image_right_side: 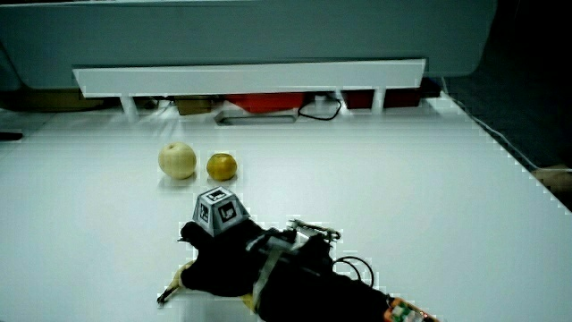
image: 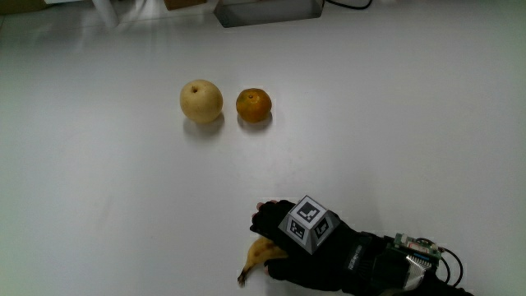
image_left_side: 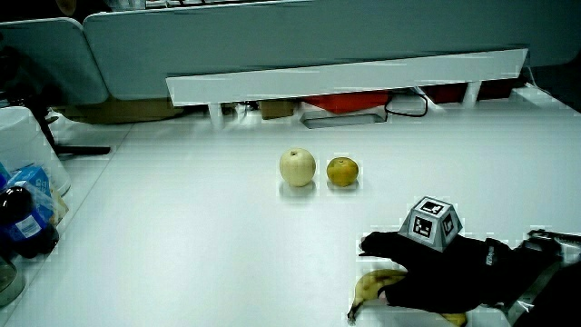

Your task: Pick banana

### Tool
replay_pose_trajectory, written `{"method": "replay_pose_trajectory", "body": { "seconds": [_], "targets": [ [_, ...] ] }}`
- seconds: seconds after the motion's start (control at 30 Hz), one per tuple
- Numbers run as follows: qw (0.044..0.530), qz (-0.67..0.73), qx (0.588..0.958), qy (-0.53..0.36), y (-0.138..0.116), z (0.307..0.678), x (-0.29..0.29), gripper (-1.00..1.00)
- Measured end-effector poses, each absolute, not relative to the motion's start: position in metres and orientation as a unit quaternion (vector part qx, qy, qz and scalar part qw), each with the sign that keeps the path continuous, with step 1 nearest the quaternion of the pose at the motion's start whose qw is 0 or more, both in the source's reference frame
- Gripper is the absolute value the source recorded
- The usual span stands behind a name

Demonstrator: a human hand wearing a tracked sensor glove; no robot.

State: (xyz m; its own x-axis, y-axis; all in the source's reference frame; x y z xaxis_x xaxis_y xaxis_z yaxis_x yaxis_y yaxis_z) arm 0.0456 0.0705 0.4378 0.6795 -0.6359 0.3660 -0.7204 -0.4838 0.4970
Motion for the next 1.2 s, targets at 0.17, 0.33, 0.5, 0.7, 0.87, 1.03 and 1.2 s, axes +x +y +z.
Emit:
{"method": "replay_pose_trajectory", "body": {
  "seconds": [0.17,0.33,0.5,0.7,0.87,1.03,1.2],
  "targets": [
    [0.323,0.054,0.857,-0.397,0.073,0.445,0.042,0.00],
    [0.330,0.049,0.855,-0.397,0.075,0.452,0.039,0.08],
    [0.333,0.045,0.854,-0.398,0.080,0.461,0.037,0.29],
    [0.335,0.051,0.849,-0.405,0.083,0.462,0.036,0.54],
    [0.309,0.051,0.855,-0.413,0.086,0.457,0.035,0.75],
    [0.324,0.059,0.848,-0.415,0.088,0.457,0.034,0.96],
    [0.312,0.067,0.852,-0.415,0.085,0.451,0.036,1.00]
  ]
}}
